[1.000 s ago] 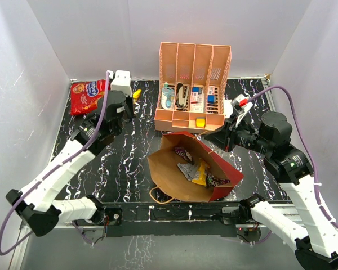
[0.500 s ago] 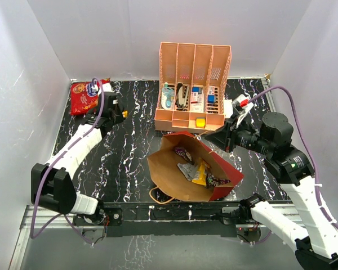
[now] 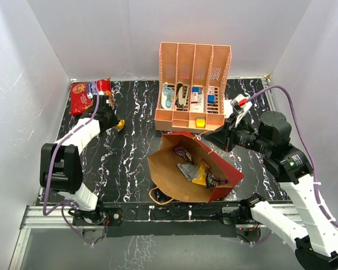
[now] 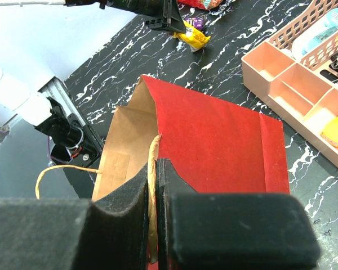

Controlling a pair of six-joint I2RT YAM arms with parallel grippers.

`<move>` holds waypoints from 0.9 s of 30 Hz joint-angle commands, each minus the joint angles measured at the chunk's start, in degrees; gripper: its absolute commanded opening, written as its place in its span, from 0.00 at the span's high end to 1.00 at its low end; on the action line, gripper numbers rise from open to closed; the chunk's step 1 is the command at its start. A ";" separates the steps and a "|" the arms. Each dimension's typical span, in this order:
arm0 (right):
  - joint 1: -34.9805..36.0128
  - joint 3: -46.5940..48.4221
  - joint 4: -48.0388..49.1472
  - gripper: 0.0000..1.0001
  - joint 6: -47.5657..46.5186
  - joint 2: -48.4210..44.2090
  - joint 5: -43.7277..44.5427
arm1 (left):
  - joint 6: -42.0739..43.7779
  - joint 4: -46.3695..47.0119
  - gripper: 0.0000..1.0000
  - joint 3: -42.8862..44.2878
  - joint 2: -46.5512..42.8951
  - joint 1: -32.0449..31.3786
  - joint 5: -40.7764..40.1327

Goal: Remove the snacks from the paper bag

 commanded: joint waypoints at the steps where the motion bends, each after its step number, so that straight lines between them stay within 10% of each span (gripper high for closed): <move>1: 0.08 1.89 2.83 0.92 -0.42 -0.28 -0.57 | -2.20 -0.49 1.00 3.28 3.32 4.16 3.50; 9: 0.08 2.60 2.05 0.92 -0.63 -0.28 -0.22 | -5.80 -6.14 1.00 5.08 6.00 8.20 -1.06; 17: 0.07 2.67 1.71 0.92 -0.59 -0.50 -0.25 | -8.36 -8.27 0.48 4.59 2.70 8.76 -7.76; 27: 0.09 2.09 1.99 0.92 -0.42 -0.51 -0.45 | -3.64 -0.17 0.35 -2.53 -11.05 0.07 -6.58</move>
